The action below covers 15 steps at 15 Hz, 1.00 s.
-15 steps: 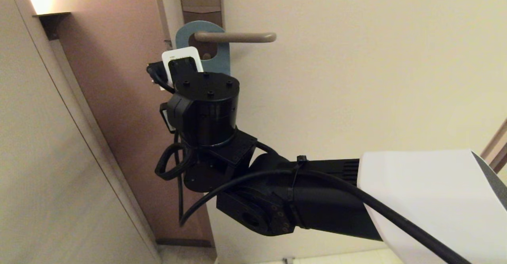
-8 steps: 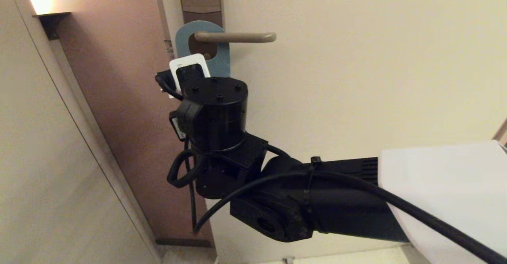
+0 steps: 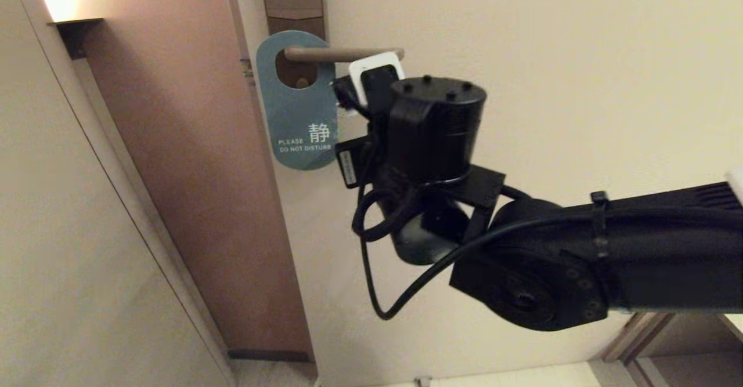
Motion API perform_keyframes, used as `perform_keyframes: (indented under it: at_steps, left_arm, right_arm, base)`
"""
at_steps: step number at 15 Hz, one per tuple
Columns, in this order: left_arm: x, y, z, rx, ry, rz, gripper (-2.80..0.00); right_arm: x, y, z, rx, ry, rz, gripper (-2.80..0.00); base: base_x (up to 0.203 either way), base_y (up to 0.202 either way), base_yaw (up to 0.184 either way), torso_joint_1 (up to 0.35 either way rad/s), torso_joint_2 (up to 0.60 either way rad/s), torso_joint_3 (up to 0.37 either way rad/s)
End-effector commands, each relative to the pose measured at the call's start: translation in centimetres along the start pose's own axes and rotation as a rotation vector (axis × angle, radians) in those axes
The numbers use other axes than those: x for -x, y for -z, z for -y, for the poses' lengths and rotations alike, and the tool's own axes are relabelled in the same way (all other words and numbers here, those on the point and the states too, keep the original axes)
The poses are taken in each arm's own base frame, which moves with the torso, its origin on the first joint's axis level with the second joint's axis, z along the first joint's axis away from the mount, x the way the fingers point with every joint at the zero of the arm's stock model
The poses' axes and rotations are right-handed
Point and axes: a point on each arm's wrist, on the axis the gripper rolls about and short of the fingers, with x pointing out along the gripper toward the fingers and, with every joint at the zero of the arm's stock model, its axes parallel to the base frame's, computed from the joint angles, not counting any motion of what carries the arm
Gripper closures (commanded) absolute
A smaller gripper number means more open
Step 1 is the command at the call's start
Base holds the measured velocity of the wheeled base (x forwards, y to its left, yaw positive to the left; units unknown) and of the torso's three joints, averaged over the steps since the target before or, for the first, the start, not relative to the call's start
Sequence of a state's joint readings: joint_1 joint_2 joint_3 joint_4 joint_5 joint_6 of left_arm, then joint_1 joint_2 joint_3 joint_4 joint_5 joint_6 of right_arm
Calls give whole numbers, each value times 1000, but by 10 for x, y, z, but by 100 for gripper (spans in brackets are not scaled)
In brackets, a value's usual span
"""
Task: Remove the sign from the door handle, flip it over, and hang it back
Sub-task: Hang the sign back with the other side facing out, then take down the sign
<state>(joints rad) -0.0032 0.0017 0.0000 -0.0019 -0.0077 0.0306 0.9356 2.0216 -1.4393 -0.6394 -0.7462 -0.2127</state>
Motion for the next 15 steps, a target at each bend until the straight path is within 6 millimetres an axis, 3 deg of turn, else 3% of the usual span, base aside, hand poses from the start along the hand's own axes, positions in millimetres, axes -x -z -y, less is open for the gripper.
perform_keyframes:
  at_steps: [1, 9, 15]
  left_arm:
    - [0, 0, 0, 0, 0, -2, 0]
    - [0, 0, 0, 0, 0, -2, 0]
    - [0, 0, 0, 0, 0, -2, 0]
  right_arm:
    - [5, -19, 29, -31, 48, 31, 0]
    - [18, -7, 102, 37, 122, -20, 0]
    - [25, 0, 172, 54, 82, -8, 0]
  base:
    - [0, 0, 0, 0, 0, 0]
    - [0, 0, 0, 0, 0, 0]
    - [0, 0, 0, 0, 0, 0]
